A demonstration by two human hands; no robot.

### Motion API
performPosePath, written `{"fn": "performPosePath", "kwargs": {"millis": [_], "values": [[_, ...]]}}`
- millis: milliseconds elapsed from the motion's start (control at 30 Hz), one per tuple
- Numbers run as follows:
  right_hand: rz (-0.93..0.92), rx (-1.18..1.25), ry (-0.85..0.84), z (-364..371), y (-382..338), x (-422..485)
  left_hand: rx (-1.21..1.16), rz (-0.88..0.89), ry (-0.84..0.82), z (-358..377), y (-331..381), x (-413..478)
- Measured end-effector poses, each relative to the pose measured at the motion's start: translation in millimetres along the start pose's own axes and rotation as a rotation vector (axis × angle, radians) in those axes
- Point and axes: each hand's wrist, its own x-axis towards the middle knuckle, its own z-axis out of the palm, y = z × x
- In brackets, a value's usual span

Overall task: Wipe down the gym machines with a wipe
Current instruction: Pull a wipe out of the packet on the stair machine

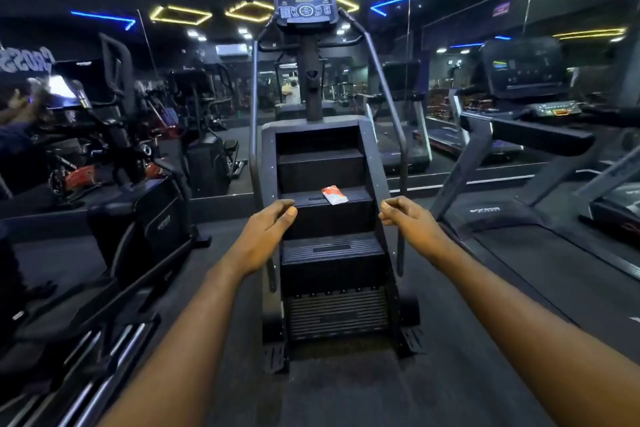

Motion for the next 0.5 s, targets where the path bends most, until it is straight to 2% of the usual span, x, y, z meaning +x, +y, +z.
{"fn": "performPosePath", "kwargs": {"millis": [200, 500], "values": [[0.053, 0.01, -0.031, -1.3, 40.9, 117.1, -0.022, -0.052, -0.013, 34.1, -26.6, 114.2], [0.094, -0.03, -0.096, 39.6, 126.1, 282.4, -0.068, -0.086, -0.012, 75.2, -137.7, 262.7]]}}
